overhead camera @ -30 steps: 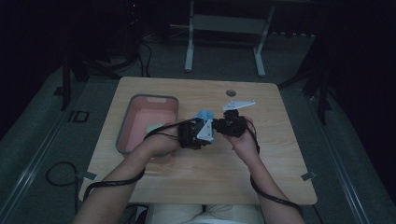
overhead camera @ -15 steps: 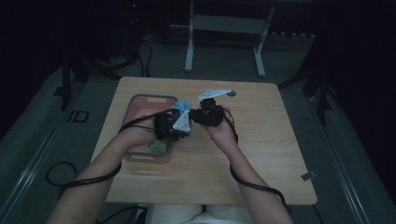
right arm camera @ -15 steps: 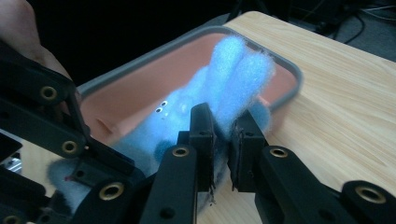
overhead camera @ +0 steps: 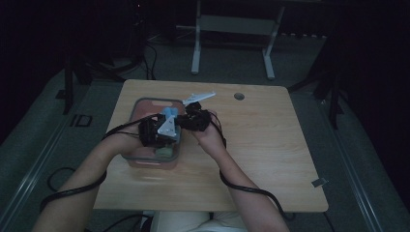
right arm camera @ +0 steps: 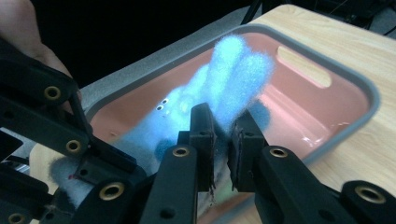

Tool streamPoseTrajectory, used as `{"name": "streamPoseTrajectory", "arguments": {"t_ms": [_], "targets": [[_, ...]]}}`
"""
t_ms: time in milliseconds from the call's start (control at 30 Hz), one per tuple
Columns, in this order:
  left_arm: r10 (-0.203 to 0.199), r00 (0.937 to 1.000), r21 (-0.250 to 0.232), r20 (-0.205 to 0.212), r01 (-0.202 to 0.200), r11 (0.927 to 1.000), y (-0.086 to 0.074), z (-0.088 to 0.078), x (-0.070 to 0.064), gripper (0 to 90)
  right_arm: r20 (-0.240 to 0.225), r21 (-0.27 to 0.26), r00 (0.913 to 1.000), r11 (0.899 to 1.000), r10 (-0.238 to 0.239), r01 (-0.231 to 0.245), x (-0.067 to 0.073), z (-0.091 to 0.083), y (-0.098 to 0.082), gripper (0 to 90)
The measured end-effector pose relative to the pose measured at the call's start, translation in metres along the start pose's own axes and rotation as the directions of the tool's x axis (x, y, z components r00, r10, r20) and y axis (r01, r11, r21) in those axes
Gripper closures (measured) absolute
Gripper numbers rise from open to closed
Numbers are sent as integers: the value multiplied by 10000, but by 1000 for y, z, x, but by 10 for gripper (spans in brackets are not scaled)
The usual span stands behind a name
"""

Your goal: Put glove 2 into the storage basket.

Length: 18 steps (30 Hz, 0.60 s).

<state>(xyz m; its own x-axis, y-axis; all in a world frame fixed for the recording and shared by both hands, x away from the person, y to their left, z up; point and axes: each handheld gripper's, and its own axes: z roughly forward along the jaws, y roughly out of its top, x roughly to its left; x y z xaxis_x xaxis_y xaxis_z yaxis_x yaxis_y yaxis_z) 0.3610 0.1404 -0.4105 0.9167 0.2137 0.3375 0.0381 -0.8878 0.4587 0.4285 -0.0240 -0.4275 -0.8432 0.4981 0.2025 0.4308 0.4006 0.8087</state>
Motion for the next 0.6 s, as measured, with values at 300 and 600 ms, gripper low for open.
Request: {"name": "streamPoseTrajectory", "arguments": {"t_ms": [300, 600], "targets": [[-665, 9969, 463, 430, 645, 9968, -26, 22, 3, 750, -26, 527, 9989, 9976, 462, -460, -2, 38, -11, 816], [-1253, 9862, 1309, 1080, 1108, 9852, -39, 60, 7, 748, 444, 1619, 9988, 9865, 198, -268, -9, 65, -22, 807]]}}
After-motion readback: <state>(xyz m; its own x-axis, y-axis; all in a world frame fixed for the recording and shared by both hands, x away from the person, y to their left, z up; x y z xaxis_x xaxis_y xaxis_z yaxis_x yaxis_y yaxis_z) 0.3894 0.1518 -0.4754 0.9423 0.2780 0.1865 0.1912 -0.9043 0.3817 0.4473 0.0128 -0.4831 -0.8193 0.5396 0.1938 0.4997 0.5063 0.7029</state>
